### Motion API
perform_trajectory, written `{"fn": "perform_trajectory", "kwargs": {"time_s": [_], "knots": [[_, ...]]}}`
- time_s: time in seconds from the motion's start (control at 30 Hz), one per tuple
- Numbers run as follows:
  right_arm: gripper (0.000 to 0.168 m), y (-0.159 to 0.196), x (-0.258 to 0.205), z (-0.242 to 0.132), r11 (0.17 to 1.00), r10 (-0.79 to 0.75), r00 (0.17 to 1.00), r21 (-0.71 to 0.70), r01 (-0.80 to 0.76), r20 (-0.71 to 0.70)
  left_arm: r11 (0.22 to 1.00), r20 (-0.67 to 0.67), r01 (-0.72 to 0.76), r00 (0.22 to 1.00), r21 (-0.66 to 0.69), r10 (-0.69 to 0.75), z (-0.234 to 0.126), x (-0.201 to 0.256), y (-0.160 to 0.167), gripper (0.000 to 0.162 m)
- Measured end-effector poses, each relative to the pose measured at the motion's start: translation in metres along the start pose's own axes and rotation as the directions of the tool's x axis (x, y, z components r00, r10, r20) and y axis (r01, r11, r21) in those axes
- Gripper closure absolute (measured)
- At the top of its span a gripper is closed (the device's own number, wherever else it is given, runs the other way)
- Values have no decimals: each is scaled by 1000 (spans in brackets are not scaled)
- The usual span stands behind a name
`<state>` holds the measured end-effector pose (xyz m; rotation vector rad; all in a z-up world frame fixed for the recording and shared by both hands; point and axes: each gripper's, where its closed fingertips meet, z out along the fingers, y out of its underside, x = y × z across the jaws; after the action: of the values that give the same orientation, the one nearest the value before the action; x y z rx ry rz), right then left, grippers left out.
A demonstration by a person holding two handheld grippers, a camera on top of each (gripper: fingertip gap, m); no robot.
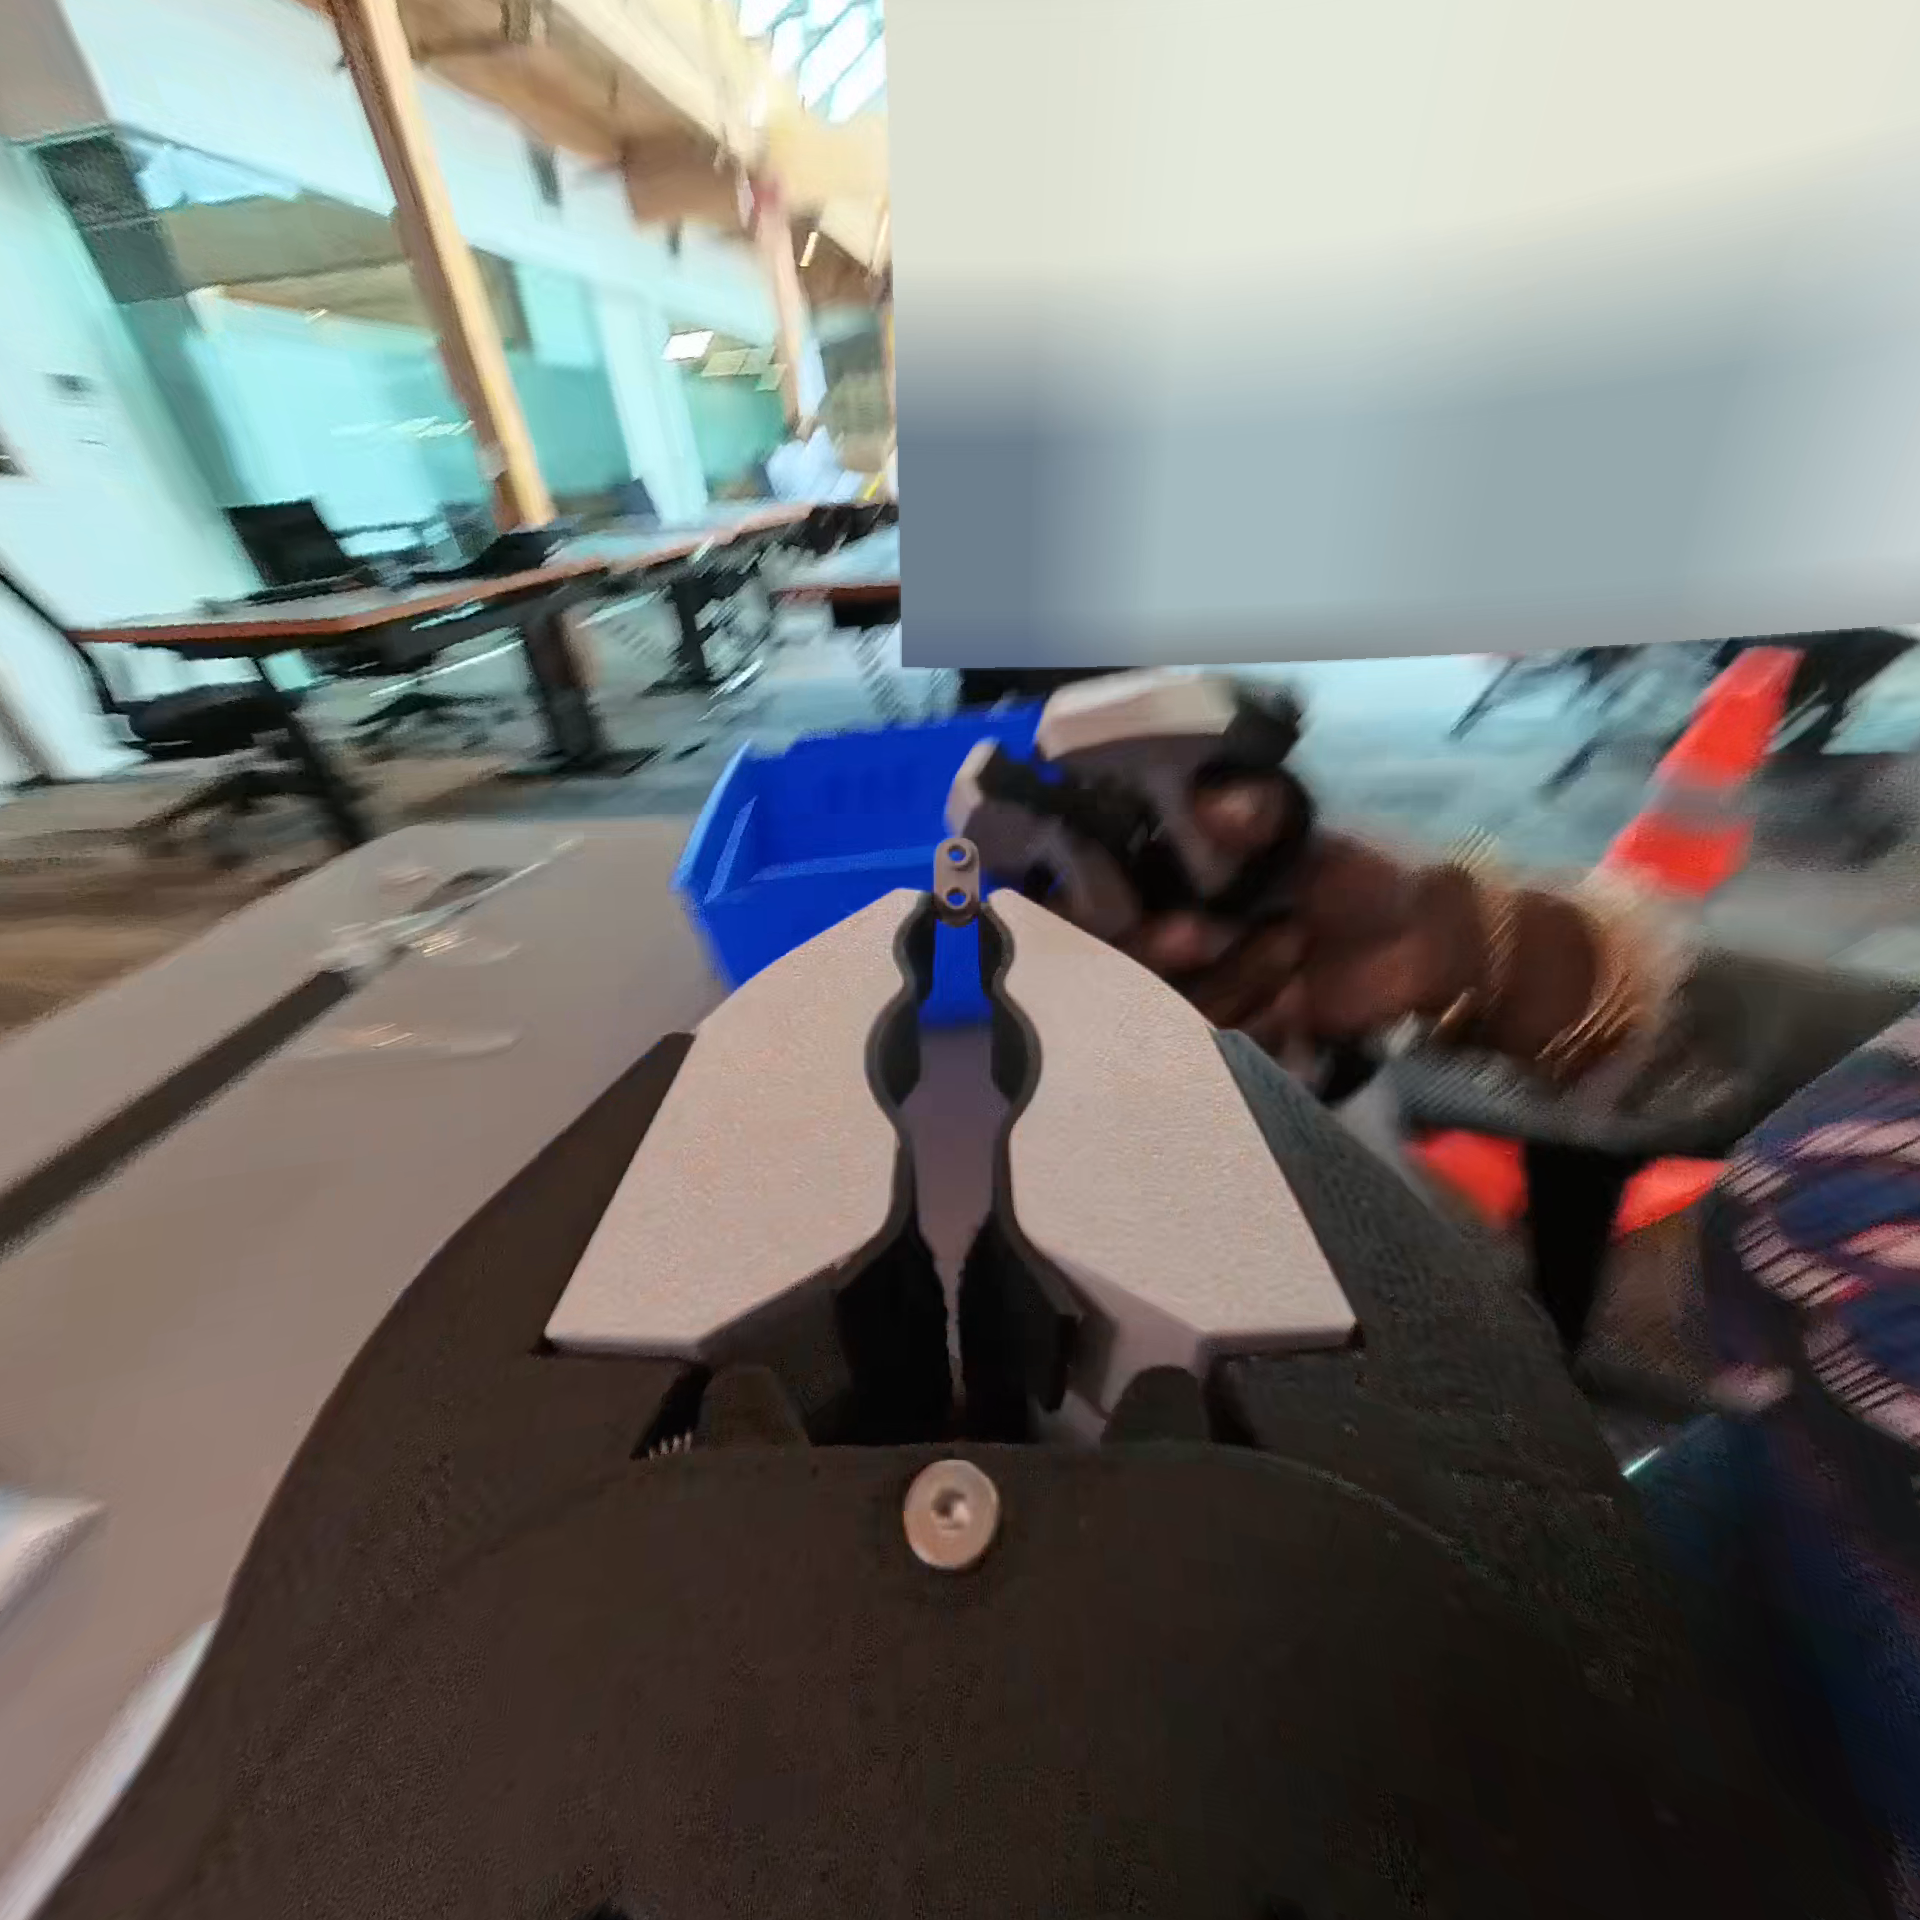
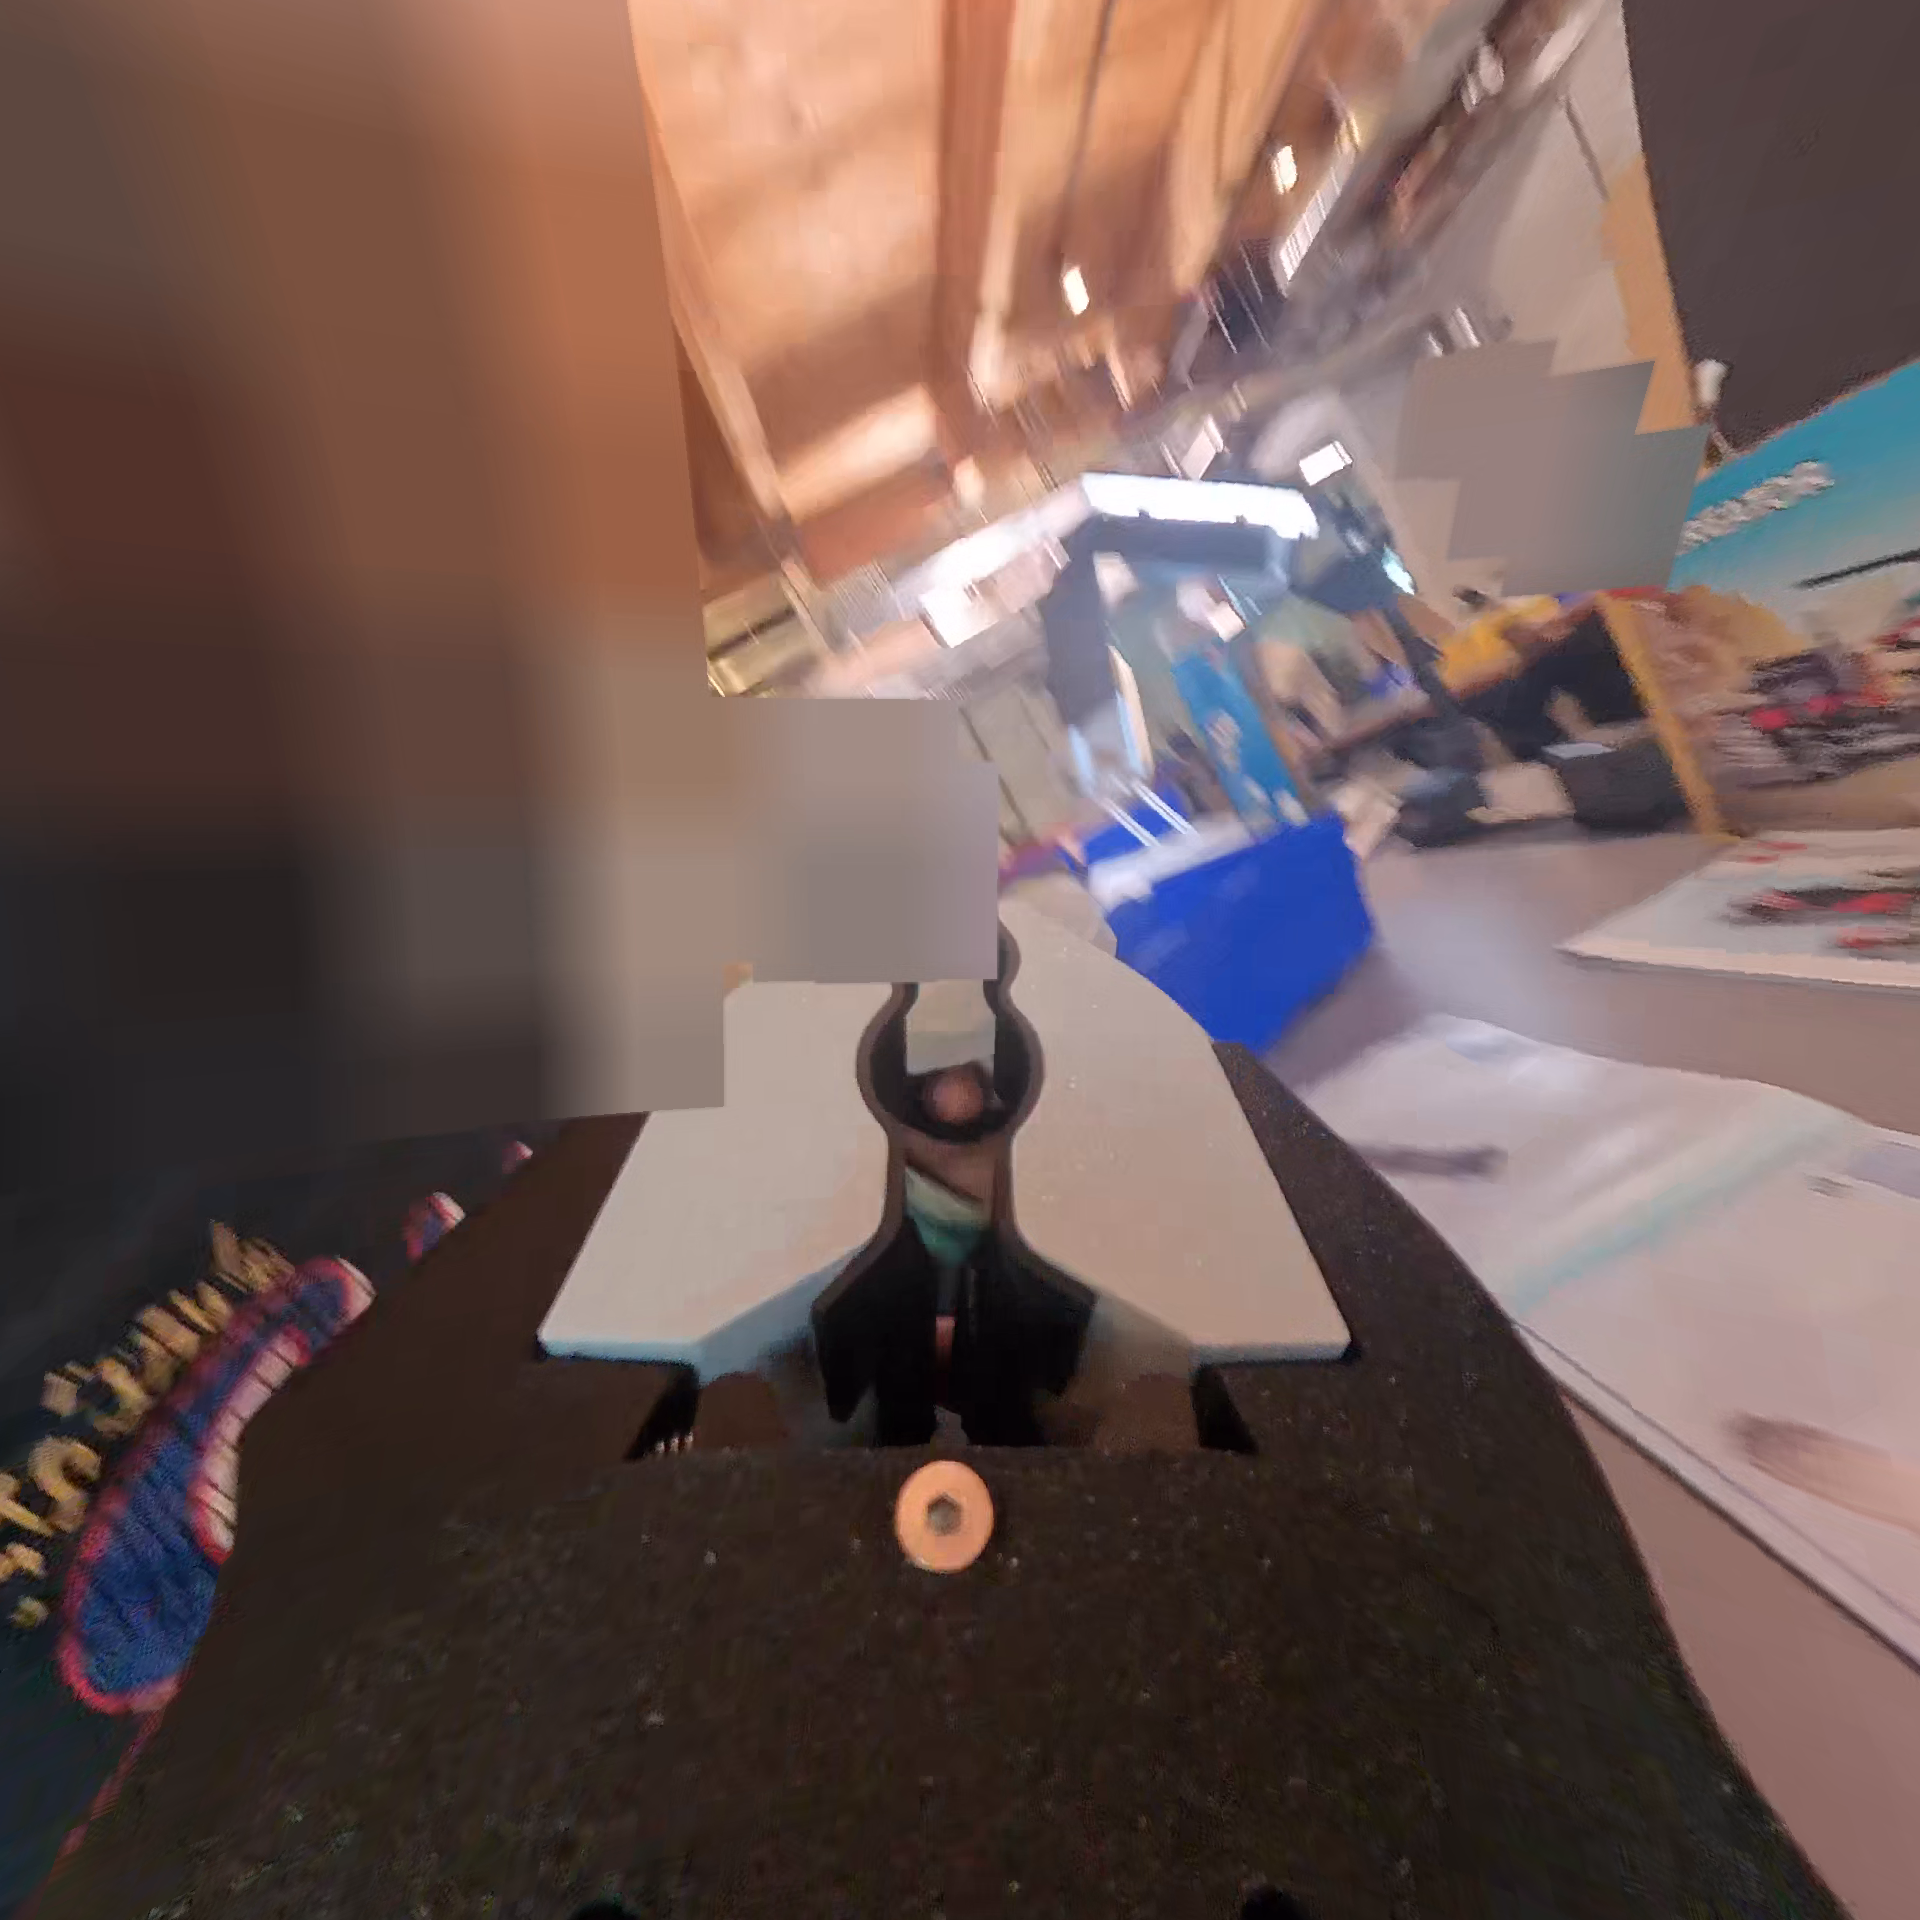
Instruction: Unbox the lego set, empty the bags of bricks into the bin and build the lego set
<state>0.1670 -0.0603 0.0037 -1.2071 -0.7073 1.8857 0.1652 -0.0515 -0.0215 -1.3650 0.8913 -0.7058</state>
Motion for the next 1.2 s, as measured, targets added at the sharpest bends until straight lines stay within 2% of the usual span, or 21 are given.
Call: {"fn": "perform_trajectory", "kwargs": {"time_s": [0.07, 0.1, 0.17, 0.27, 0.3, 0.37, 0.47, 0.63, 0.77, 0.87, 0.97, 1.07, 1.2], "knots": [[155, 20, 10, -2, 948, -227, 967, -255, 192, -114, 967, 53, -168, 982, -189, 181, -5, -8, 23, 154], [155, 30, 14, -5, 871, -361, 923, -400, 284, -130, 941, 32, -218, 972, -258, 234, -7, -7, 33, 154], [155, 46, 22, -10, 661, -576, 814, -626, 414, -69, 909, -39, -253, 966, -332, 255, -9, 0, 46, 154], [155, 59, 30, -19, 357, -724, 682, -791, 497, 101, 895, -102, -259, 966, -363, 238, -11, 7, 55, 154], [154, 62, 34, -22, 286, -740, 658, -819, 498, 142, 894, -112, -260, 966, -366, 235, -11, 8, 56, 154], [153, 66, 41, -27, 213, -744, 643, -849, 484, 180, 893, -127, -256, 966, -371, 224, -12, 9, 57, 154], [153, 71, 41, -25, 206, -721, 660, -845, 493, 209, 887, -143, -255, 966, -385, 216, -12, 12, 60, 154], [154, 76, 44, -25, 170, -729, 643, -848, 502, 235, 874, -176, -258, 963, -411, 202, -12, 17, 68, 154], [160, 78, 46, -25, 143, -735, 629, -849, 508, 253, 871, -186, -254, 964, -420, 192, -10, 17, 71, 154], [160, 80, 49, -28, 164, -727, 647, -857, 488, 229, 876, -163, -230, 971, -424, 175, -10, 14, 73, 152], [160, 87, 70, -54, 187, -709, 694, -915, 357, 126, 882, -62, -170, 985, -439, 159, -21, -4, 77, 135], [160, 108, 94, -84, 224, -643, 766, -962, 157, -25, 896, 12, -76, 996, -437, 90, -42, -19, 83, 132], [160, 116, 107, -91, 249, -624, 775, -965, 77, -100, 890, 46, -9, 998, -455, 33, -62, -28, 94, 131]]}}
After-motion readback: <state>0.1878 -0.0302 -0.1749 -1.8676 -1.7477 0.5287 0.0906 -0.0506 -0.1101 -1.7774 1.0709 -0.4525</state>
